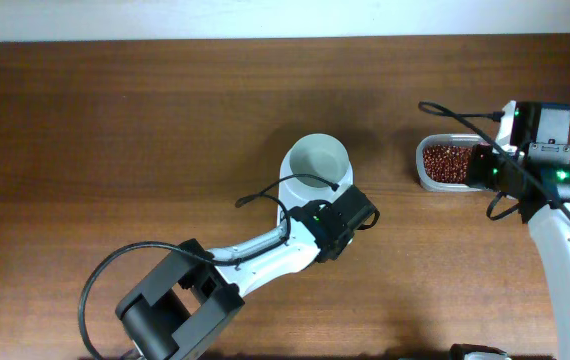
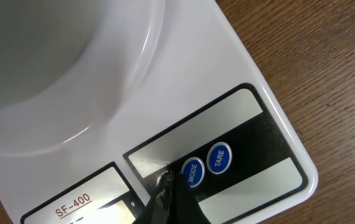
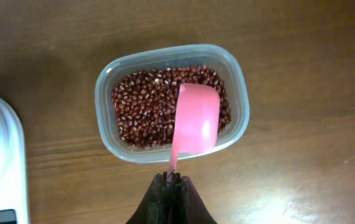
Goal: Scoop and weigh 50g on scale
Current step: 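Lower the scoop held by the right gripper into the red beans, then lift the filled scoop out of the bean tub with the right gripper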
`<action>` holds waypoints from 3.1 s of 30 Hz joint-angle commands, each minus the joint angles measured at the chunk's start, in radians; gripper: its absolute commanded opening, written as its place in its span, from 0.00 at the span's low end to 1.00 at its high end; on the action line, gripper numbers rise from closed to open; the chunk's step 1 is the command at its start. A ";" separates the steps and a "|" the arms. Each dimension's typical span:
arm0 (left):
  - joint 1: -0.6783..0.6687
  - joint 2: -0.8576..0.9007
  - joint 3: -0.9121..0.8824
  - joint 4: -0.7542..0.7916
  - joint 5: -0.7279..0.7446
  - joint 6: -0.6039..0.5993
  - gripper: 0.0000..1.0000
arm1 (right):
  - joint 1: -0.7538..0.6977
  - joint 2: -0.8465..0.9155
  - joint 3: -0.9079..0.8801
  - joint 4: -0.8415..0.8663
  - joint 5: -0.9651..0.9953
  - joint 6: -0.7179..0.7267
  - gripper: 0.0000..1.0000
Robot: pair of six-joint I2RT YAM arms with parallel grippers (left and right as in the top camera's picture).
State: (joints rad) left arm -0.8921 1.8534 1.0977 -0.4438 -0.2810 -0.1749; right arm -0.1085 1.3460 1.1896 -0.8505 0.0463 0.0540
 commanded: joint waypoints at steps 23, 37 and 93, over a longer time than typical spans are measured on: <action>-0.002 0.013 -0.001 -0.017 0.004 0.016 0.00 | -0.306 0.383 0.023 0.054 -0.473 -0.128 0.04; -0.002 0.013 -0.001 -0.018 0.003 0.016 0.00 | -0.469 0.383 0.023 0.062 -0.867 -0.058 0.04; -0.002 0.013 -0.001 -0.021 0.004 0.016 0.00 | -0.409 0.383 0.009 0.031 -1.598 -0.088 0.04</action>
State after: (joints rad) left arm -0.8921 1.8534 1.0996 -0.4564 -0.2810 -0.1749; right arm -0.5255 1.7226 1.2037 -0.8280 -1.5185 0.0113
